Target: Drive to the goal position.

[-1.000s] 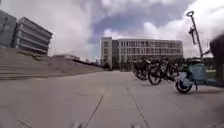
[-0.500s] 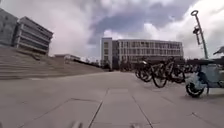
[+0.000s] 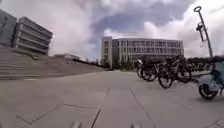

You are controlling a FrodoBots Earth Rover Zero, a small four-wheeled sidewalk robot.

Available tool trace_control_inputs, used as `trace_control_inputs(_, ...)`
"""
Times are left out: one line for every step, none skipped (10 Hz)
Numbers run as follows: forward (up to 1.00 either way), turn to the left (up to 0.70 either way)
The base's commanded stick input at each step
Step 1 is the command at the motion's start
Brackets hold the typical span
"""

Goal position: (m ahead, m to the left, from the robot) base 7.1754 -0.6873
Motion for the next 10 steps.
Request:
trace_control_inputs(0.70,0.00)
trace_control_inputs(0.70,0.00)
trace_control_inputs(0.70,0.00)
trace_control_inputs(0.70,0.00)
trace_control_inputs(0.70,0.00)
trace_control_inputs(0.70,0.00)
trace_control_inputs(0.70,0.00)
trace_control_inputs(0.70,0.00)
trace_control_inputs(0.70,0.00)
trace_control_inputs(0.70,0.00)
